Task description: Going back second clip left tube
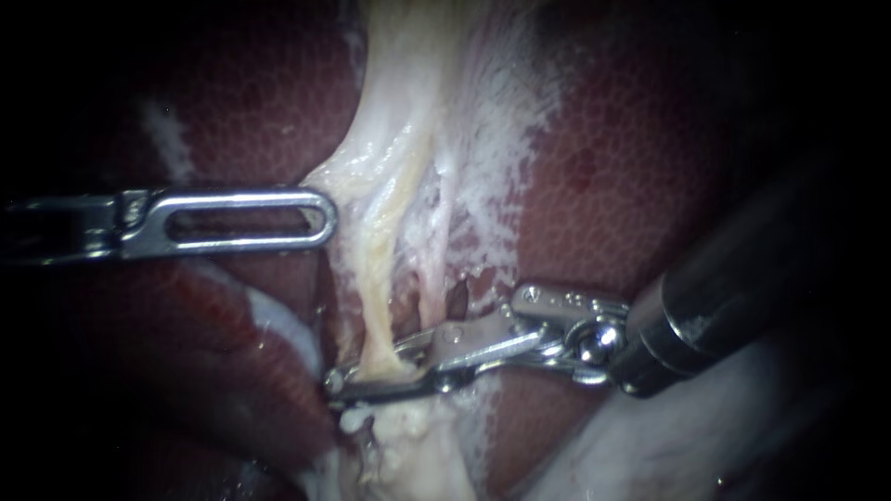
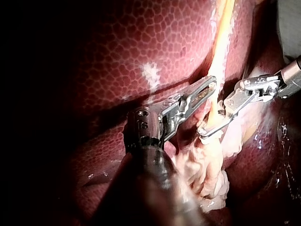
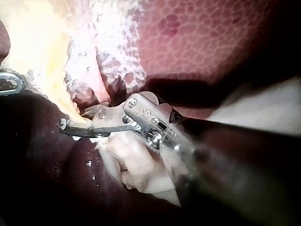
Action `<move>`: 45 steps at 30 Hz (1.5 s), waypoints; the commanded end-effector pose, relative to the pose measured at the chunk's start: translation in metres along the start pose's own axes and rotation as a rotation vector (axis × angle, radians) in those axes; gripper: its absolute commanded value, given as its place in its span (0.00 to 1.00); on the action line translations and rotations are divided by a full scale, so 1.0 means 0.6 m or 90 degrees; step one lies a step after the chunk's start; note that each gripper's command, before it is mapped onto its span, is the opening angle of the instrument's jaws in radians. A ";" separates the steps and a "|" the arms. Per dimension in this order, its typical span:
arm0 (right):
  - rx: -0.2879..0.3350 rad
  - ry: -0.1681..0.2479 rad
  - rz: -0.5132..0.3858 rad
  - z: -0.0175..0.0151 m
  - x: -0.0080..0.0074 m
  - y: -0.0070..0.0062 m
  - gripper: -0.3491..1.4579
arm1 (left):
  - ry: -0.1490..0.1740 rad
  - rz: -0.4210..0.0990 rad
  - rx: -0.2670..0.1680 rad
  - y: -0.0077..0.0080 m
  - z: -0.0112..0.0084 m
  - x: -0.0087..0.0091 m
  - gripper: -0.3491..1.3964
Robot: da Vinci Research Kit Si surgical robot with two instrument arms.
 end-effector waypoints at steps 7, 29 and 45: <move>0.001 0.000 -0.095 0.0005 0.0007 -0.0002 0.45 | 0.000 0.000 0.000 0.0000 -0.0002 0.0000 0.00; -0.018 -0.001 -0.340 0.0001 0.0020 -0.0004 0.52 | 0.000 0.000 0.000 0.0000 -0.0005 0.0000 0.00; -0.054 0.010 -0.328 -0.0122 0.0029 -0.0031 0.52 | 0.001 0.000 0.001 0.0002 -0.0006 0.0000 0.00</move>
